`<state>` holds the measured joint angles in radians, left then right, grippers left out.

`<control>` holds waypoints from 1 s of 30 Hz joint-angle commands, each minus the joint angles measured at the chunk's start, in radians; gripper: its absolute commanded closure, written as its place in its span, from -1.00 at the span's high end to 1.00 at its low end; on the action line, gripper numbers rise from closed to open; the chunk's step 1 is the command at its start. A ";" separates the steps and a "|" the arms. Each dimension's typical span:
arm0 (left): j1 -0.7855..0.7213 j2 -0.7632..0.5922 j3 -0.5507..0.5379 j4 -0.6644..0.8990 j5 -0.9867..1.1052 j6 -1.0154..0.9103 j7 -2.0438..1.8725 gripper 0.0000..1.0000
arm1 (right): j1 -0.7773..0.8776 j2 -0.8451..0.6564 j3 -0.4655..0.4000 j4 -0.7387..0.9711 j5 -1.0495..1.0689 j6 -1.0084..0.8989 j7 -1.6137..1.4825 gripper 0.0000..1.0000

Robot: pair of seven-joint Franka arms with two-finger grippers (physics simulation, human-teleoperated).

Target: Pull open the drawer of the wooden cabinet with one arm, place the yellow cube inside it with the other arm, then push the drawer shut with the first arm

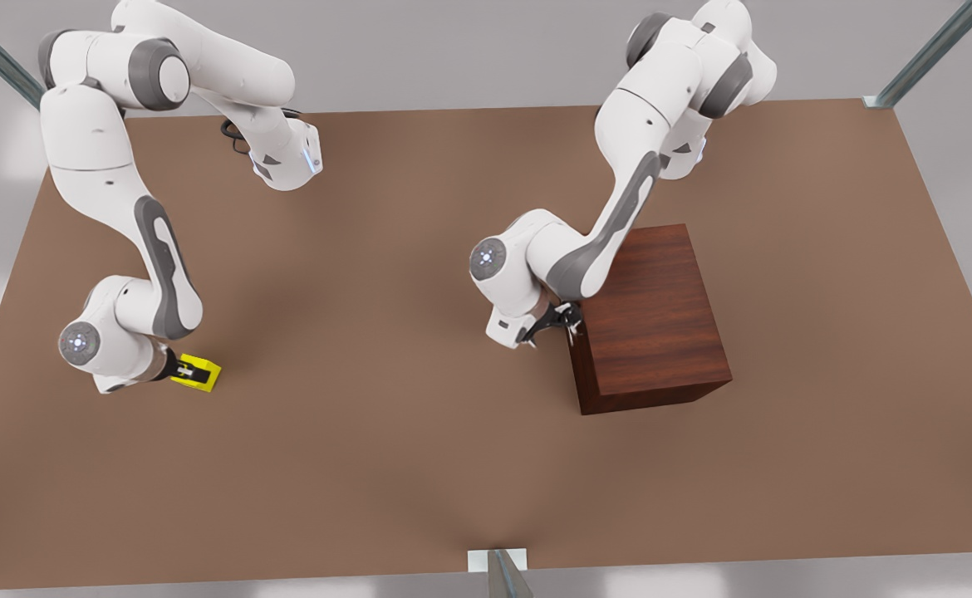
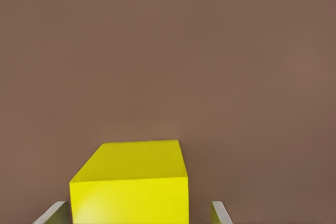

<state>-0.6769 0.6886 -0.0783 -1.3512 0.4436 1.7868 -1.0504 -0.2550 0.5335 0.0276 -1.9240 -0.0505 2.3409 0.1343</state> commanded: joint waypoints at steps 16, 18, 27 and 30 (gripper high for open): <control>-0.012 -0.001 -0.001 -0.031 0.003 0.025 -0.183 1.00 | -0.001 0.039 0.000 -0.023 0.000 0.086 0.021 0.84; -0.012 0.003 0.000 -0.031 0.004 0.029 -0.181 1.00 | -0.001 0.037 -0.002 -0.023 0.000 0.084 0.021 0.69; -0.032 0.020 -0.006 -0.014 -0.005 0.058 -0.181 1.00 | -0.003 0.007 -0.003 -0.023 0.001 0.074 0.019 0.52; -0.035 0.020 -0.008 -0.013 -0.006 0.082 -0.180 1.00 | 0.006 -0.030 -0.003 -0.018 0.003 0.034 0.021 0.52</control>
<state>-0.7100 0.7098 -0.0849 -1.3641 0.4389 1.8440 -1.1973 -0.2502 0.5083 0.0252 -1.9418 -0.0481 2.4039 0.1530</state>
